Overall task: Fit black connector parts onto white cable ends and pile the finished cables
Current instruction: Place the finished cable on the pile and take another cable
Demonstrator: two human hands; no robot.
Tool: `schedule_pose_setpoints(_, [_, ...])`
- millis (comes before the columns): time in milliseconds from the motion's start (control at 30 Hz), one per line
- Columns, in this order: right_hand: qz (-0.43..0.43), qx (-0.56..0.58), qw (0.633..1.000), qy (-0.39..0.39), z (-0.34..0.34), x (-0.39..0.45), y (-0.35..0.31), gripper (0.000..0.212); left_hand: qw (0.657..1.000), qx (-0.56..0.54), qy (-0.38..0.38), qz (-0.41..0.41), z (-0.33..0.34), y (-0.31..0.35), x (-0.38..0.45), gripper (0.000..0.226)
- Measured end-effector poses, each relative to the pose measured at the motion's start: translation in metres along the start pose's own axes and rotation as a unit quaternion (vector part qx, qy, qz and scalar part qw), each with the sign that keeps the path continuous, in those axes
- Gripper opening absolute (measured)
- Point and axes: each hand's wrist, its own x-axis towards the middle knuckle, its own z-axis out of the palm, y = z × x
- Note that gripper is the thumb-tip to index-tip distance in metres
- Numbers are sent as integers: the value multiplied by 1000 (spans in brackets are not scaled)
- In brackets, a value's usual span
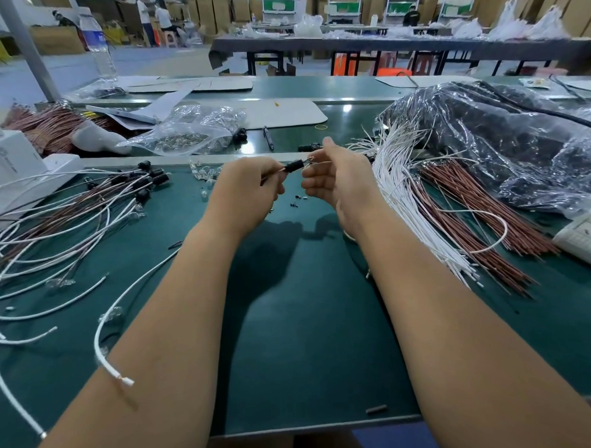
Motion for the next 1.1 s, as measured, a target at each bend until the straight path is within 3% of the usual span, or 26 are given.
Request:
schedule_pose_setpoints(333, [-90, -151, 984, 30, -4, -3, 2, 19, 1000, 1, 4, 8, 0, 0, -1, 13])
schedule_pose_setpoints(600, [-104, -133, 986, 8, -3, -4, 1, 14, 1000, -18, 19, -9, 4, 0, -2, 15])
schedule_pose_setpoints(900, [-142, -211, 967, 29, -6, -4, 2, 22, 1000, -24, 10, -6, 6, 0, -1, 15])
schedule_pose_setpoints(1100, [-96, -168, 981, 15, -6, -5, -1, 29, 1000, -25, 7, -11, 5, 0, -1, 19])
